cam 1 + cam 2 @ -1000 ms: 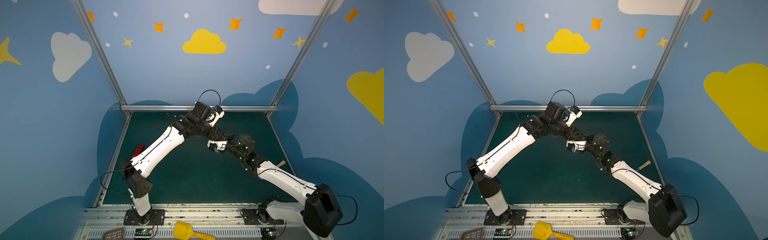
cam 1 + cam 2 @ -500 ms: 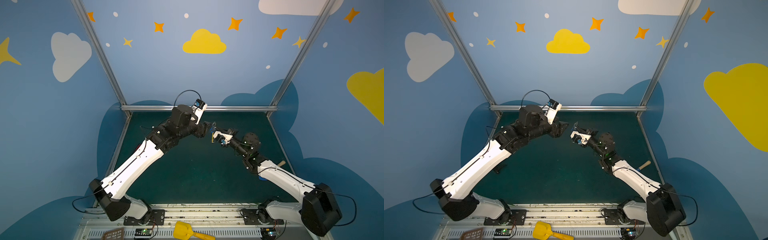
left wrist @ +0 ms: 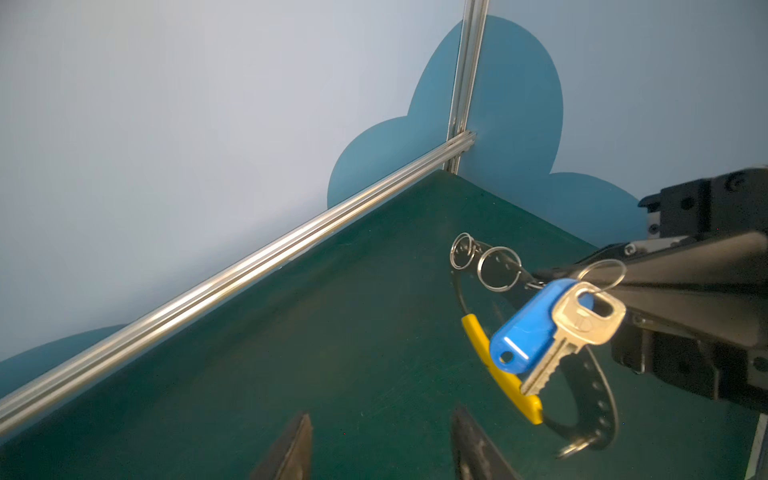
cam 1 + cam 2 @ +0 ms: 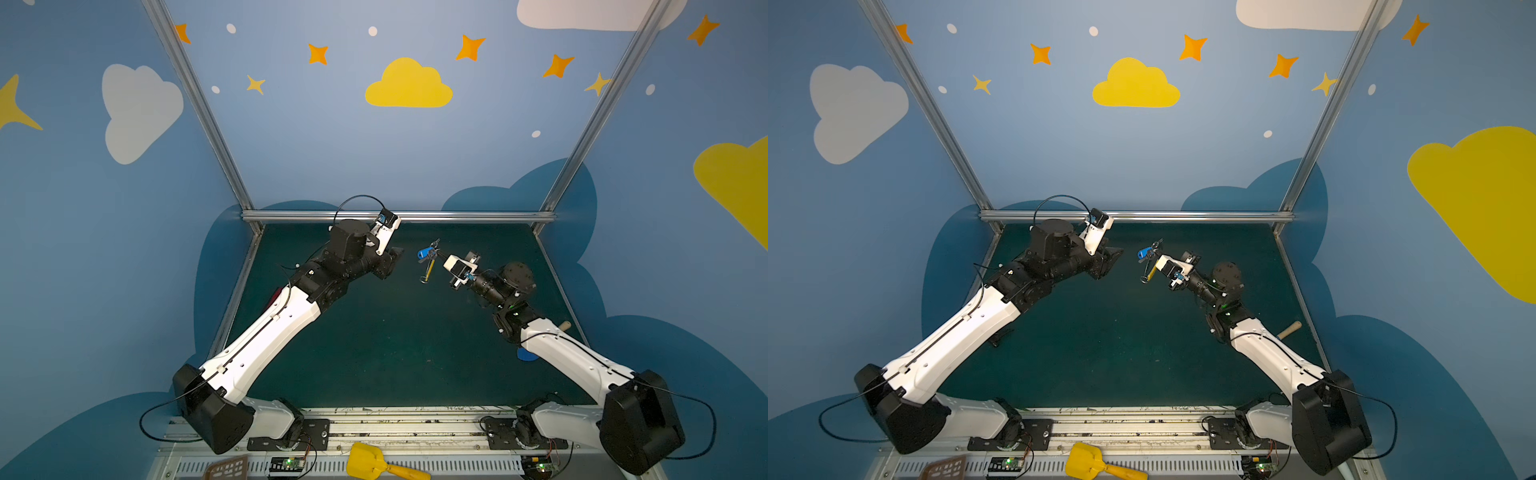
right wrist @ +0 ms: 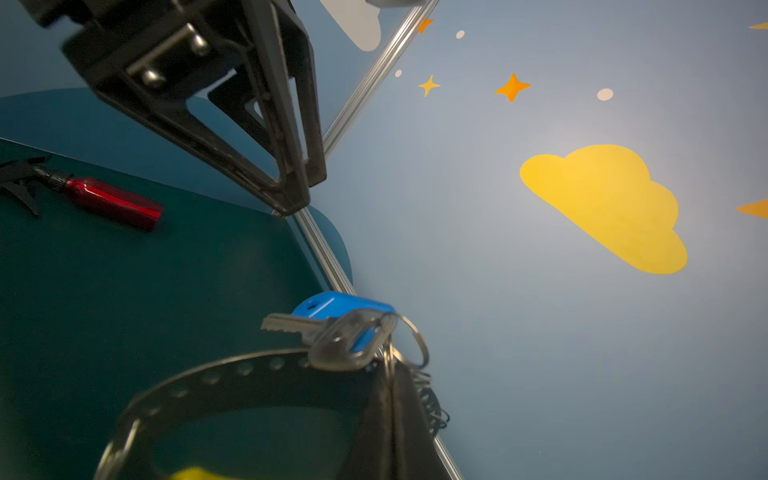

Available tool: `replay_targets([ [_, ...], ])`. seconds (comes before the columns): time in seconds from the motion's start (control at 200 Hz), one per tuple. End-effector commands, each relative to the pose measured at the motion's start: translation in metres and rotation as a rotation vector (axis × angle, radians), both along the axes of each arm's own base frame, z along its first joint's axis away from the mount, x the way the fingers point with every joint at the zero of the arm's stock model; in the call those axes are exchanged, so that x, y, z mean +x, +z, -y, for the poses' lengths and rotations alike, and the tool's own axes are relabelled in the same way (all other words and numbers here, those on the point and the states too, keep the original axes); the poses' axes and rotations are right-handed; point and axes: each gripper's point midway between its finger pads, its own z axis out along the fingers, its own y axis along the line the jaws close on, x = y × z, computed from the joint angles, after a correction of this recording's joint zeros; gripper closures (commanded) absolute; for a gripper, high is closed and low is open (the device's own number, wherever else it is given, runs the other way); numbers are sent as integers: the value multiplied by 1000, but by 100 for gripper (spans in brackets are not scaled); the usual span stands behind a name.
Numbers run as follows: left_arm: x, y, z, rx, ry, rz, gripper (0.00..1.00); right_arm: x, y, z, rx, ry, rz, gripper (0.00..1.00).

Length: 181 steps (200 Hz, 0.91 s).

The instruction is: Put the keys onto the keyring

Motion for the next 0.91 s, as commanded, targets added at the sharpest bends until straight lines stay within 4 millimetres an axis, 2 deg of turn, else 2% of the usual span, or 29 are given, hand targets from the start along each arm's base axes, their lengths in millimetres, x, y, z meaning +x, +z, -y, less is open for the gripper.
replay_targets([
  [0.0,-5,22,13,-12,-110,104,50,-19,39,-1,71,89,68,100],
  [0.315,-8,20,40,-34,-246,68,51,-17,45,0,110,118,47,100],
  [0.576,-6,6,44,-2,-263,25,51,-21,51,3,127,151,57,100],
  [0.666,-11,3,45,-1,-287,23,51,-22,53,5,140,159,58,100],
  [0.901,-11,-7,45,13,-301,65,44,-27,54,6,147,192,54,100],
])
